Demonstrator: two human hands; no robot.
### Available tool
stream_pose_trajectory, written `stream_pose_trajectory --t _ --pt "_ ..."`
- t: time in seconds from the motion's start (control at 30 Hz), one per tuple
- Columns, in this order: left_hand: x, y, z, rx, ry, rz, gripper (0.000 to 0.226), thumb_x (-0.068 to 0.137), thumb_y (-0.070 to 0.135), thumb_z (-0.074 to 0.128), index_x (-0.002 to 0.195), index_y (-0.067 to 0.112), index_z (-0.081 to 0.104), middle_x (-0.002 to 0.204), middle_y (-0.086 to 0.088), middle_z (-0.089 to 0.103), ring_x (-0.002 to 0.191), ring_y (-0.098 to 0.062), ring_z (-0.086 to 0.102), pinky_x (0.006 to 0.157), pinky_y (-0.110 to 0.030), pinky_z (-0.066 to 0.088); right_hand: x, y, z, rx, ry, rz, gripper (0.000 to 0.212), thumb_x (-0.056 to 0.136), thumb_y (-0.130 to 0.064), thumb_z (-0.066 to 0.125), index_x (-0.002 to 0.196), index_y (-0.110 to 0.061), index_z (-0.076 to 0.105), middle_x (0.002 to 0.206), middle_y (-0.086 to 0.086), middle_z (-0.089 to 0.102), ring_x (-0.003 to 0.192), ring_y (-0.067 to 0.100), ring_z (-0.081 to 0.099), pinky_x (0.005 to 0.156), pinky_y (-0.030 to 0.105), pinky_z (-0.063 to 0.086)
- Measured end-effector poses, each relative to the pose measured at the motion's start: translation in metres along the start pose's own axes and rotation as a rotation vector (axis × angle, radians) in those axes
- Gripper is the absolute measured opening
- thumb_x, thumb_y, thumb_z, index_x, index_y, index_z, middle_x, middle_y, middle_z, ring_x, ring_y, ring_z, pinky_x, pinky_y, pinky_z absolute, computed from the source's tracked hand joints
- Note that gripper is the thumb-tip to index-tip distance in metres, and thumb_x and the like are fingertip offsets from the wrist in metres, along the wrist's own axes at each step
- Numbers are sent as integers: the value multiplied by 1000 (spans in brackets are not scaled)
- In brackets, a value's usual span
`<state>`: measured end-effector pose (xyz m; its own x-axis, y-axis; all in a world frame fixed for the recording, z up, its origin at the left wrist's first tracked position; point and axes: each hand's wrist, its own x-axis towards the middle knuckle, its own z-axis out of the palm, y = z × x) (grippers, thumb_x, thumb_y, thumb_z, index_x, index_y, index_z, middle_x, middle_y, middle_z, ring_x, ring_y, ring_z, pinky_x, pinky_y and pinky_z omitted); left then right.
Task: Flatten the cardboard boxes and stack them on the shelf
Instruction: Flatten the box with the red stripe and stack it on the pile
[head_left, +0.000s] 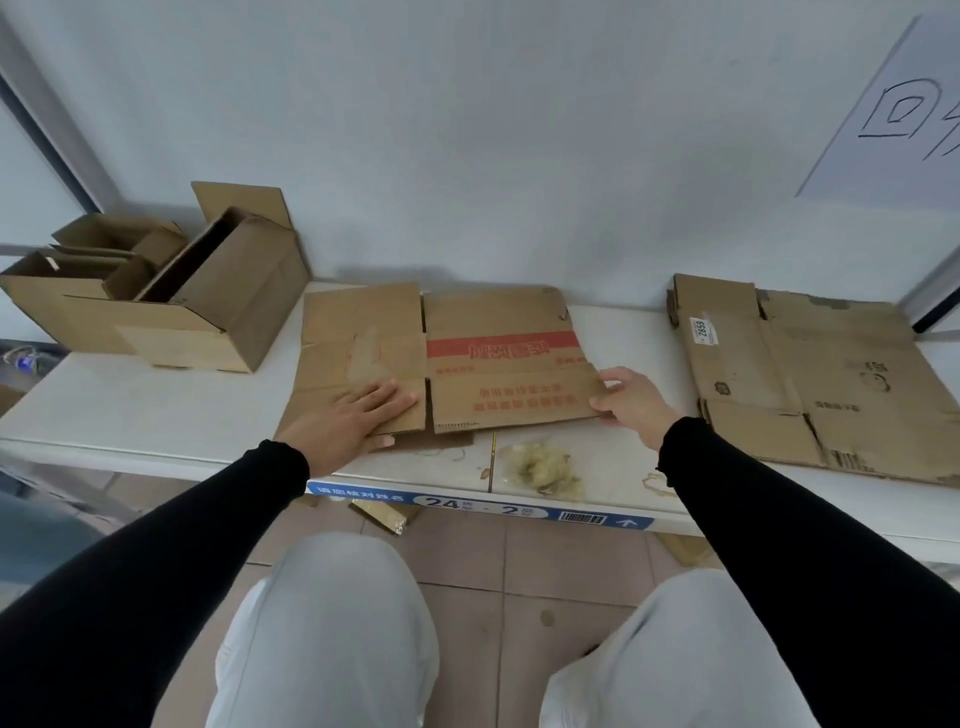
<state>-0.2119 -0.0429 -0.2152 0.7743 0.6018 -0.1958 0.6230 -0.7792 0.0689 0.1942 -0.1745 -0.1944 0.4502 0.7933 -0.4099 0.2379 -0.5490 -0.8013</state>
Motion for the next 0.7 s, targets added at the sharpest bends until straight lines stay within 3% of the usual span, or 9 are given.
stream_pose_trajectory --t 0.13,0.23,0.33,0.47,0.6,0.7 --pt "3 -6 8 -3 -37 10 81 88 83 5 157 44 -7 167 10 -10 152 -7 -15 123 -31 -5 5 -7 11 -677 100 -188 51 97 -28 65 145 -20 51 139 11 50 128 32 46 101 39 43" --pt "20 -7 10 -128 39 -69 80 89 81 1 159 42 2 168 10 -3 153 -5 -9 124 -32 -2 5 -27 39 -666 96 -417 49 105 -37 49 152 -25 44 157 3 40 144 25 34 114 39 33" --pt "55 -3 7 -229 103 -164 78 91 78 0 159 41 4 169 8 -4 154 -7 -9 125 -36 -1 15 -50 83 -816 -48 -573 58 108 -48 33 161 -29 20 169 -3 14 156 19 12 126 43 15" --pt "101 2 6 -140 52 -228 70 98 68 7 159 38 -6 168 2 -13 154 -12 -15 124 -36 -6 45 -65 126 -988 -192 -604 67 107 -55 19 163 -25 -2 170 -2 -9 156 18 -10 127 49 0" --pt "111 1 22 -95 64 -229 82 89 75 1 160 35 -8 168 -1 -13 154 -13 -15 125 -37 -7 66 -49 138 -1074 -254 -604 73 105 -60 18 162 -22 -8 169 -3 -15 155 13 -18 126 47 -8" --pt "114 -2 25 -84 70 -217 83 90 77 8 160 36 -6 169 0 -11 155 -13 -13 125 -38 -7 72 -42 138 -1095 -243 -641 79 102 -67 16 162 -23 -9 169 -5 -16 154 12 -19 126 48 -7"
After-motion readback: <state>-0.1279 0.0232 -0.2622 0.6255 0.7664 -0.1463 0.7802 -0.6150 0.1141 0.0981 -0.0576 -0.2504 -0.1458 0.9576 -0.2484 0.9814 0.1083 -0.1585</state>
